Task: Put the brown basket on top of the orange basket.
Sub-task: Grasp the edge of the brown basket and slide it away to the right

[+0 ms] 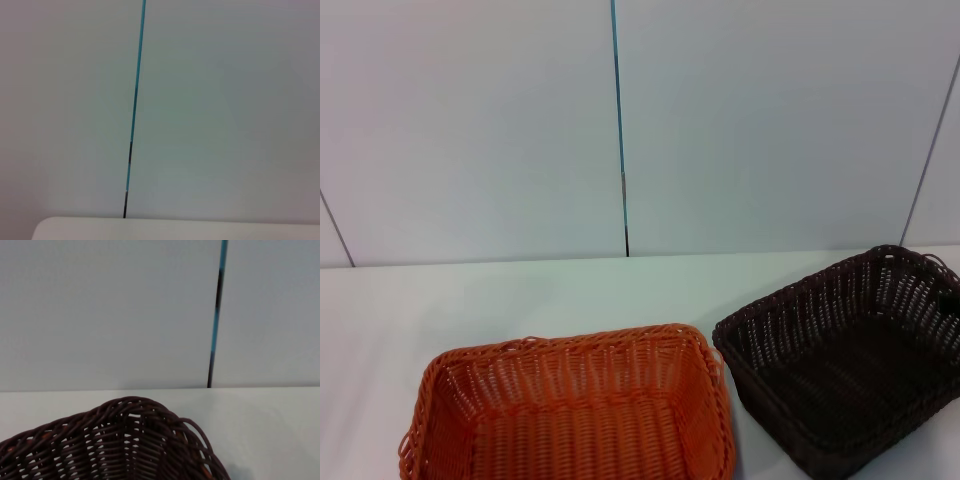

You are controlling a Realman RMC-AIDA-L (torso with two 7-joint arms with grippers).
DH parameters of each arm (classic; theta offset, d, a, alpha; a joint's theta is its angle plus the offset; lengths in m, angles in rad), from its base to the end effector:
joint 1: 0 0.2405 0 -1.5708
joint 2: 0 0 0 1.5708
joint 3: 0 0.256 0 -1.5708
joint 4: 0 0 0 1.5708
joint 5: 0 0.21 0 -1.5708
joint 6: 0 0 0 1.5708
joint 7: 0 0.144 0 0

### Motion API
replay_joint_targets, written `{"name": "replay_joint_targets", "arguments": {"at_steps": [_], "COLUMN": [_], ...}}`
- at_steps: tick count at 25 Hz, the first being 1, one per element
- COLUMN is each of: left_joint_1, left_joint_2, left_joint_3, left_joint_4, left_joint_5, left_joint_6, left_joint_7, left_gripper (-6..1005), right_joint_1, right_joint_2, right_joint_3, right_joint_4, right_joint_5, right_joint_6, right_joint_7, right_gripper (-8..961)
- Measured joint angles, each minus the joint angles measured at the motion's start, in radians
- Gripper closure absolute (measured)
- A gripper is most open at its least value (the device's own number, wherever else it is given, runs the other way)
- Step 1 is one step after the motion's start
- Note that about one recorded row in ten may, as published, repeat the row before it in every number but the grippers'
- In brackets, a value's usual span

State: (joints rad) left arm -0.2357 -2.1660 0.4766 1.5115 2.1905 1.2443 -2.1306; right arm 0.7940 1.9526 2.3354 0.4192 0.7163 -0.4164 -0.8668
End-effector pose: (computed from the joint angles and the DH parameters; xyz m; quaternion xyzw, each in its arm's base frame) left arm -0.3259 0.2982 0.1866 -0.7145 -0.4352 -0.1683 0.5213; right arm 0.3221 0.4673 0.0601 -0.4735 -0.7165 -0.5098 0.0496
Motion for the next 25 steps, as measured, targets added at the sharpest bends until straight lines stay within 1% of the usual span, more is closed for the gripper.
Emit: {"name": "replay_joint_targets", "arguments": {"at_steps": [3,14,18,22,25], "left_joint_1": [0.001,-0.003,-0.004,-0.005,-0.006], "left_joint_2": [0.001,0.0,0.0,0.0,0.0], "left_joint_3": [-0.001,0.001,0.001,0.0,0.0], "left_joint_4": [0.0,-0.001,-0.001,0.0,0.001], "left_joint_5": [0.0,0.0,0.0,0.0,0.0], "left_joint_6": [0.0,0.0,0.006,0.013,0.015], "left_joint_7": [0.001,-0.004,-0.007,-0.01,-0.011], "left_gripper": [278,279,279,279,279], "right_joint_1": [0.0,-0.009,-0.016,-0.018,-0.018], "right_joint_2": [0.001,0.005,0.012,0.014,0.014], "right_joint_3": [0.0,-0.003,-0.004,-0.006,-0.011], "right_joint_4": [-0.001,-0.001,0.006,0.007,0.007], "right_joint_5": [0.001,0.001,0.002,0.002,0.001], "right_joint_6": [0.003,0.03,0.053,0.064,0.064], "right_joint_7": [0.0,0.0,0.0,0.0,0.0], "right_gripper": [249,362,433,504,532]}}
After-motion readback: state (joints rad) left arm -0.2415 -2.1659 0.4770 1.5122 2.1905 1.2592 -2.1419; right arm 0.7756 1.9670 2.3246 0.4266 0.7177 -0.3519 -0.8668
